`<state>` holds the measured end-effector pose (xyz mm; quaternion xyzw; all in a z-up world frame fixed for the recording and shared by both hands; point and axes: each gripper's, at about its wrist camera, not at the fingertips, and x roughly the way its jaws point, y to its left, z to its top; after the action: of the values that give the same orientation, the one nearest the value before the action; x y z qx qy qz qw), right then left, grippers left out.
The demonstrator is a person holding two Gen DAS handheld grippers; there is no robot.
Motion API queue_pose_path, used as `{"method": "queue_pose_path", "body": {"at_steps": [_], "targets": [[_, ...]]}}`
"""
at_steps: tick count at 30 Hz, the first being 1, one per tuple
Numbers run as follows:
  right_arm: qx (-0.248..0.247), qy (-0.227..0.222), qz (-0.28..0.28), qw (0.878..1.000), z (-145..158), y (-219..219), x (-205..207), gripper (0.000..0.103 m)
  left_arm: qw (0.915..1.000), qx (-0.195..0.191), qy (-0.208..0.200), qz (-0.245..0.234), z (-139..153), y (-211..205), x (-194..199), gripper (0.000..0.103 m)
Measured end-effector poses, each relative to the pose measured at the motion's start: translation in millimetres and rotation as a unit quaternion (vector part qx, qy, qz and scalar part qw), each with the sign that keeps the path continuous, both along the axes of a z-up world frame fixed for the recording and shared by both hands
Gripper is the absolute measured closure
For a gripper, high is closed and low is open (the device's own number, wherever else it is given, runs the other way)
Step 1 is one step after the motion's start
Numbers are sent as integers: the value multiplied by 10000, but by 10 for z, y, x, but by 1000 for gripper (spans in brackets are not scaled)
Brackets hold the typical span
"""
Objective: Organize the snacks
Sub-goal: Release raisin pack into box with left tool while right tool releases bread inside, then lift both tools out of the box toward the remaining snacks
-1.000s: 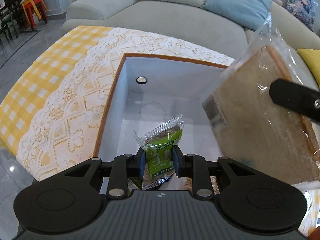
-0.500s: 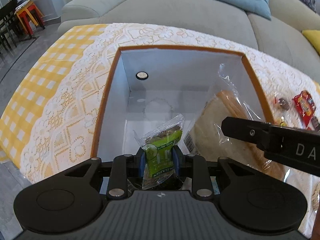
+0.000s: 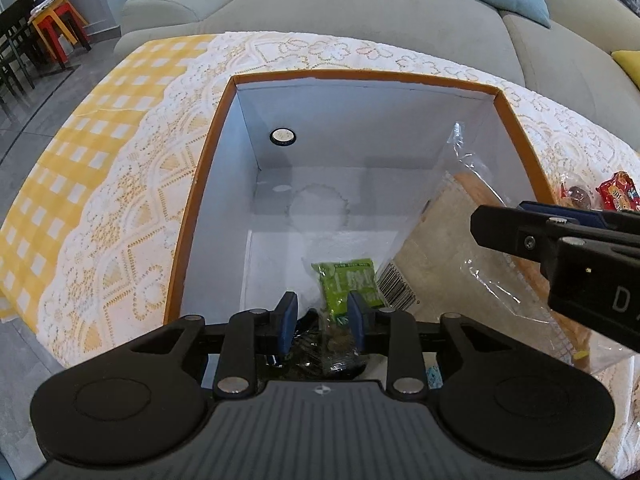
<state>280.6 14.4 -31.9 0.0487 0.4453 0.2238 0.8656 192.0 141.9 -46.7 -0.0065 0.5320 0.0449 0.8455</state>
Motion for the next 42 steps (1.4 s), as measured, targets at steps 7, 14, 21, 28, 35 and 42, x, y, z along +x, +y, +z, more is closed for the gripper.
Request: {"method": "queue_pose_path", "body": {"at_steps": [7,14,21,28,35,42], "targets": [[-128,-293,2,9995,150,-94,-58,64,9997,-134,-197,72,139,25,-104,59],[-179,-498,242,9983,293,-241,-283,57,9980,-419,-355,310,240,92,-306,58],[-948,-546,1022,9887,136,12,-533,81,9971,-539,-345,402,241,129,-413,58],[-1345,-197,1281,9824,-118,297,-450,88,9962,-544,-342,596,262,233,-475,58],[-1617,494,1266,9775,-429,507,-265,89,9955,-580,-368,646,292,251,-530,58],[-1303,330,1211,9835,-349,421,-387,87,9960,-563,-410,560,340,197,-572,58]]}}
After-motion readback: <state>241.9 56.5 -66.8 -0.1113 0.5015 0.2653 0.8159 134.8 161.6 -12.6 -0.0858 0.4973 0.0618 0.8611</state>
